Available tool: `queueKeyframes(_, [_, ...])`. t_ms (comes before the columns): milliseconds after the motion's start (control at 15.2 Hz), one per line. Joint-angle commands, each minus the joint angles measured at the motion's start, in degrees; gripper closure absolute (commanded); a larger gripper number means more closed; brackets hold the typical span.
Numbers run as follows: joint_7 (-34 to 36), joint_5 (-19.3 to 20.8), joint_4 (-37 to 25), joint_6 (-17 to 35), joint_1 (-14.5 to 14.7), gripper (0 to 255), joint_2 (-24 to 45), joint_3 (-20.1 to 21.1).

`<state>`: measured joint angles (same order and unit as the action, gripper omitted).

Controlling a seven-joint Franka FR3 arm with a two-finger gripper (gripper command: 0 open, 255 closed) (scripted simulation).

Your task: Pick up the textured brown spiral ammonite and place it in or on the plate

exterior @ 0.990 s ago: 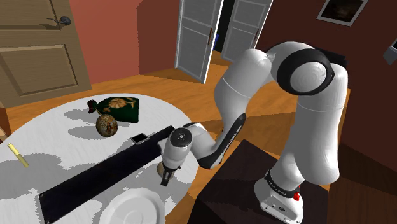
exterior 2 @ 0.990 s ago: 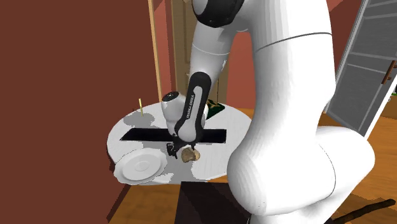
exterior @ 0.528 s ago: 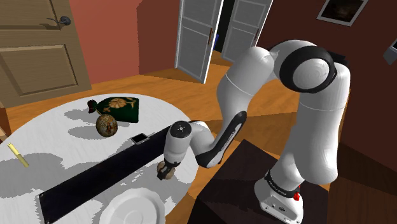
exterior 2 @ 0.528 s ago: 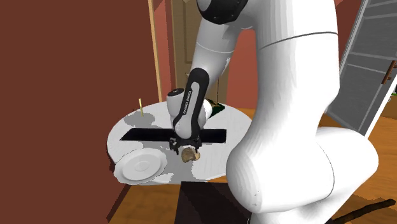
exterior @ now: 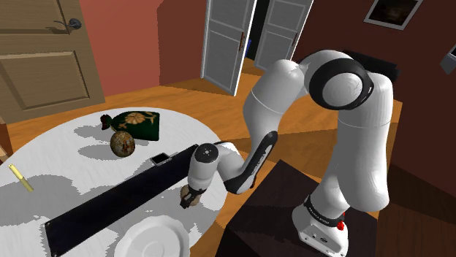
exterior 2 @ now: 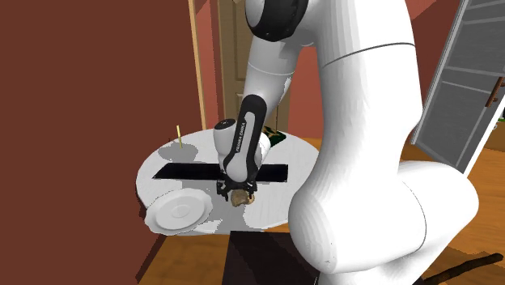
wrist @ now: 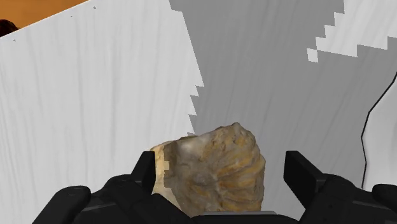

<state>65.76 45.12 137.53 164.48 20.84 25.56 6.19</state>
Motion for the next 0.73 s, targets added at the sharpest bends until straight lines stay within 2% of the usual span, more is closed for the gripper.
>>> queueKeyframes(0, [0.03,0.04,-0.01,0.03,0.02,0,0.03,-0.03])
queueKeyframes(132, [0.03,0.03,0.00,0.02,0.01,0,0.02,-0.03])
queueKeyframes(198, [0.03,0.03,0.00,0.02,0.01,255,0.02,-0.03])
queueKeyframes(660, [0.00,0.01,-0.02,0.01,0.00,255,0.02,-0.01])
